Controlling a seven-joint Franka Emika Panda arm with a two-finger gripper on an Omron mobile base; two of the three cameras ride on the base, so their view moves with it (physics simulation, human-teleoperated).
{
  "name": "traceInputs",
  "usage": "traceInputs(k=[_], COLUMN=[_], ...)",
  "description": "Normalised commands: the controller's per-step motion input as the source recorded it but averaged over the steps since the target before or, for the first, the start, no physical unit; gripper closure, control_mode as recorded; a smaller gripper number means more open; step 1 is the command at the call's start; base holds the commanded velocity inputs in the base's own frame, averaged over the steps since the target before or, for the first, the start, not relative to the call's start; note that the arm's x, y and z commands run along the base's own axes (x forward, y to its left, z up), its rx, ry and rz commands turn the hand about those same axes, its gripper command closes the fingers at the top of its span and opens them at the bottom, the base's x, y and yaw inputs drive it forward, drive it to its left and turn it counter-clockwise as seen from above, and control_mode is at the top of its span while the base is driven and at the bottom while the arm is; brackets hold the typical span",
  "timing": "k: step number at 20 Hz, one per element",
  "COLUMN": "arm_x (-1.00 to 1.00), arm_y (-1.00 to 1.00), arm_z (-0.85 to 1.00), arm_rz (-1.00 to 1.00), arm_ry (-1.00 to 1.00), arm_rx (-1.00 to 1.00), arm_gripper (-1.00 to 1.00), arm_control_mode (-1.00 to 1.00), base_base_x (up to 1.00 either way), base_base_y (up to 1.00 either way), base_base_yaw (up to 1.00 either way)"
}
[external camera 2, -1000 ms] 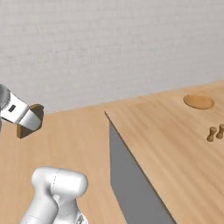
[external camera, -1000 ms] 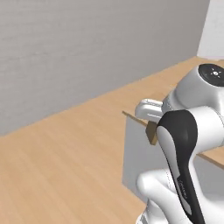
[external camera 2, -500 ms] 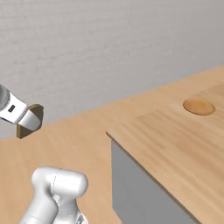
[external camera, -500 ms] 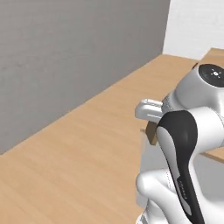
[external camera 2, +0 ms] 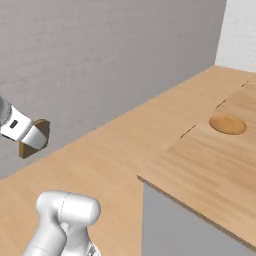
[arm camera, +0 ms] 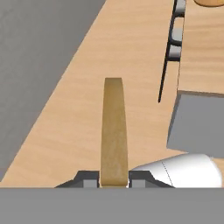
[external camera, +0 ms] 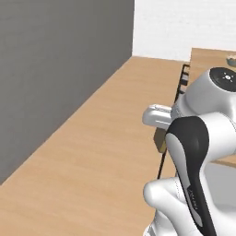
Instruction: Start the toaster. Once the lever pops up, take the bread to the plate on the dining counter.
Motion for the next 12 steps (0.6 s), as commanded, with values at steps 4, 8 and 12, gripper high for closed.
traceInputs(k=[4, 8, 12], arm_x=[0.00, 0.00, 0.00], arm_y=[0.00, 0.00, 0.00], arm_z=[0.00, 0.00, 0.00], arm_rz=[0.00, 0.00, 0.00], arm_ry=[0.00, 0.00, 0.00], arm_rx=[0.00, 0.00, 0.00], arm_gripper=[1.00, 1.00, 1.00], arm_control_mode=[1.00, 1.00, 1.00], base_base_x=[0.64, 0.63, 0.70], base_base_y=[0.89, 0.82, 0.79], base_base_yaw=[-0.49, -0.55, -0.58])
